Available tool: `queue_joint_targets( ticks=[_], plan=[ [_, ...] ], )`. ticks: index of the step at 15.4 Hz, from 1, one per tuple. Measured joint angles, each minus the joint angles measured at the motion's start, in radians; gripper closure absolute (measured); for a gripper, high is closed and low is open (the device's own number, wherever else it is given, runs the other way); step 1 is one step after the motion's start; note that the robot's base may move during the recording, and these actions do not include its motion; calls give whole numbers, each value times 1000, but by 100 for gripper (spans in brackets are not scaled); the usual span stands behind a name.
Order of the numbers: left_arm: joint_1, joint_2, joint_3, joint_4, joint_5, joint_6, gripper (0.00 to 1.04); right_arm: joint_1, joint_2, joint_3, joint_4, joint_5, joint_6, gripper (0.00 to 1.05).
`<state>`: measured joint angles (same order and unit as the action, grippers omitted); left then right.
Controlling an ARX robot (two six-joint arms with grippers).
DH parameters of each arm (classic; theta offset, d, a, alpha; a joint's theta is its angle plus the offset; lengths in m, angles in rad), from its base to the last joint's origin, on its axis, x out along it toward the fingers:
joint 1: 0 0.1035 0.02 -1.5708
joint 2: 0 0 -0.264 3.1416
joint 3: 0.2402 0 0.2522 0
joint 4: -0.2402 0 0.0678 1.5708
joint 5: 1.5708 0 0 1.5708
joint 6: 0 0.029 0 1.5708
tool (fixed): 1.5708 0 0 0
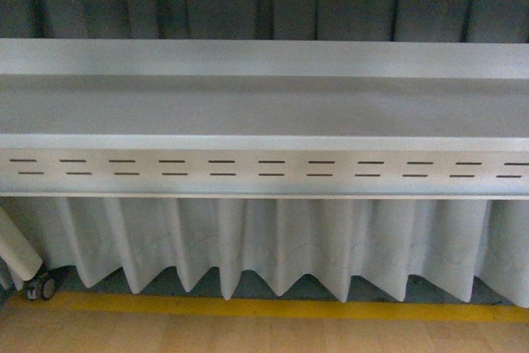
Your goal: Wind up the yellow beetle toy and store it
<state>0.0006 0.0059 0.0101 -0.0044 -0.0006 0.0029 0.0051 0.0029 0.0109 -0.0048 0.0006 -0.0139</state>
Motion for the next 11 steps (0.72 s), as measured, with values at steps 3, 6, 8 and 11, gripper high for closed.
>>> queue_joint_targets(
  ticks=[3,6,8,11],
  plan=[
    [0,0,0,0,0,0,7,0,0,0,0,0,0,7],
    [0,0,0,0,0,0,7,0,0,0,0,0,0,7],
    [0,0,0,0,0,0,7,0,0,0,0,0,0,7],
    [0,0,0,0,0,0,7,0,0,0,0,0,0,7]
  ],
)
